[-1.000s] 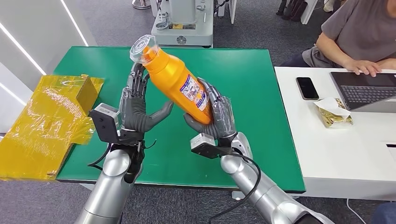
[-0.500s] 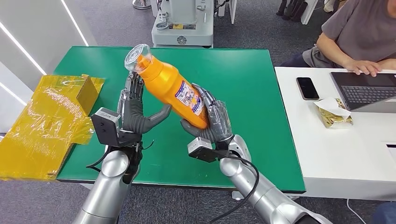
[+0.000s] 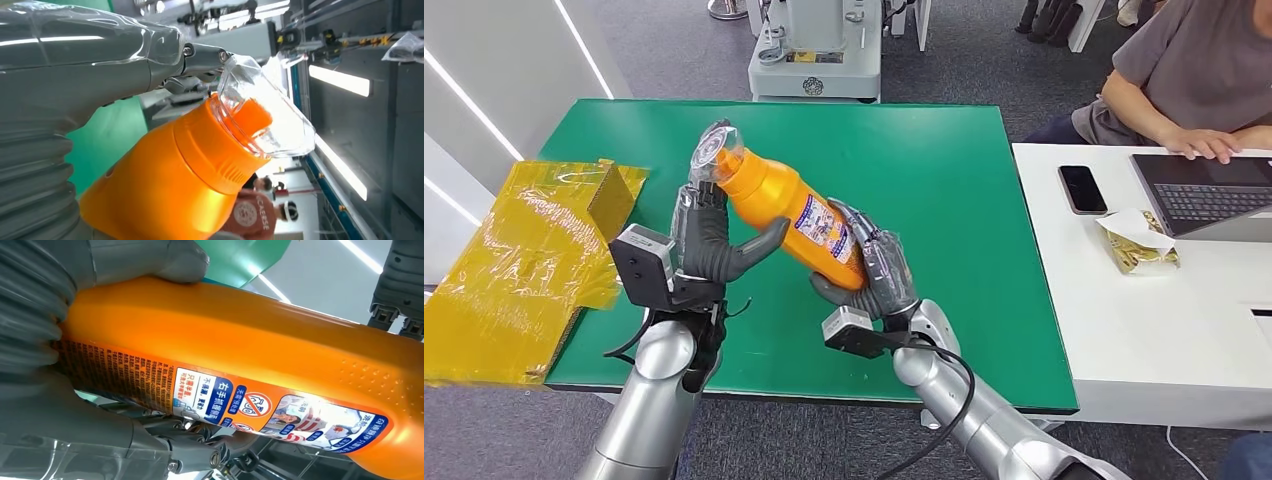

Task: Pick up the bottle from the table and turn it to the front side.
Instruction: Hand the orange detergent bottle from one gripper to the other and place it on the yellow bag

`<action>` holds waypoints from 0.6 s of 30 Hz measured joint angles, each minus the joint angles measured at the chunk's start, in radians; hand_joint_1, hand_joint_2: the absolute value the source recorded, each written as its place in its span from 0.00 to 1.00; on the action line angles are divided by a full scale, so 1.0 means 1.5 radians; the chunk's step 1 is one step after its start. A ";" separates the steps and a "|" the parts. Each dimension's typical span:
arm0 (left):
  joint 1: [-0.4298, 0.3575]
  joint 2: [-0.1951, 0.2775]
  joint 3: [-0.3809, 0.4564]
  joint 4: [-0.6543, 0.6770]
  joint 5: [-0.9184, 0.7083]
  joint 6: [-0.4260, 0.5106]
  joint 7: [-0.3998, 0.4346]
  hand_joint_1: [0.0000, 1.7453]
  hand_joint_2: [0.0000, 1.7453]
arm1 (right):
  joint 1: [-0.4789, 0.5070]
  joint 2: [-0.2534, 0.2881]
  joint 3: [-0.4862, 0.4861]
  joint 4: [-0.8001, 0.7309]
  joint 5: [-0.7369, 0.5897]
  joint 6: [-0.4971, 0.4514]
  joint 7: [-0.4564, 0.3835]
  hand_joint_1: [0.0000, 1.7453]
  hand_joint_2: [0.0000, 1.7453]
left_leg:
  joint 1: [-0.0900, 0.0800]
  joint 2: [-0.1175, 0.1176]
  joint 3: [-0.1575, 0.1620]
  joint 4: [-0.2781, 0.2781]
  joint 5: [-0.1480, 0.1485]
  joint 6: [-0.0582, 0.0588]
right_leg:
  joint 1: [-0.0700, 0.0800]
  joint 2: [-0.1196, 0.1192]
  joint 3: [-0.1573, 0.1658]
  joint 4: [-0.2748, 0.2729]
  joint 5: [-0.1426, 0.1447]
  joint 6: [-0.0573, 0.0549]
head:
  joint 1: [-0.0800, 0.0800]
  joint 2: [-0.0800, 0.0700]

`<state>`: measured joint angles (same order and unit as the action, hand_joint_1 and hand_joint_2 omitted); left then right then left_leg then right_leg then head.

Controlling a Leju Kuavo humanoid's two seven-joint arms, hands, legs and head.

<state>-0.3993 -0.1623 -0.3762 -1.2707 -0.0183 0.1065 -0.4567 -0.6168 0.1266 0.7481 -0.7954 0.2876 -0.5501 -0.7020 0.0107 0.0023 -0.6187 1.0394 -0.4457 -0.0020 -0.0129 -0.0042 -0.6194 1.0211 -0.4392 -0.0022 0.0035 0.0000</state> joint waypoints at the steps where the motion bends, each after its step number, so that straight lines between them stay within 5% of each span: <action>1: 0.000 -0.001 -0.003 -0.001 0.006 -0.012 0.003 0.00 1.00 | 0.000 0.000 0.000 0.001 -0.002 -0.001 0.000 1.00 1.00 | 0.000 0.000 0.000 0.000 0.000 0.000 | 0.000 0.000 0.000 0.000 0.000 0.000 | 0.000 0.000; 8: -0.001 -0.011 -0.021 0.000 0.041 -0.070 0.022 0.00 1.00 | -0.001 0.000 -0.001 0.004 0.002 -0.023 0.000 1.00 1.00 | 0.000 0.000 0.000 0.000 0.000 0.000 | 0.000 0.000 0.000 0.000 0.000 0.000 | 0.000 0.000; 14: -0.011 -0.019 -0.029 0.033 0.163 -0.195 0.052 0.00 1.00 | -0.006 0.000 -0.009 0.003 0.026 -0.044 0.003 1.00 1.00 | 0.000 0.000 0.000 0.000 0.000 0.000 | 0.000 0.000 0.000 0.000 0.000 0.000 | 0.000 0.000; 18: -0.013 -0.023 -0.030 0.063 0.173 -0.188 0.029 0.00 1.00 | -0.014 -0.001 -0.017 0.000 0.047 -0.022 0.011 1.00 1.00 | 0.000 0.001 0.000 0.000 0.000 0.000 | 0.000 0.001 0.000 0.000 0.000 0.000 | 0.000 0.000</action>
<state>-0.4191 -0.1968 -0.4211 -1.1759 0.2415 -0.1758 -0.4129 -0.6380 0.1255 0.7225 -0.7958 0.3588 -0.5834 -0.6854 0.0106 0.0031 -0.6183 1.0395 -0.4456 -0.0020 -0.0129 -0.0034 -0.6194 1.0211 -0.4390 -0.0022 0.0034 0.0000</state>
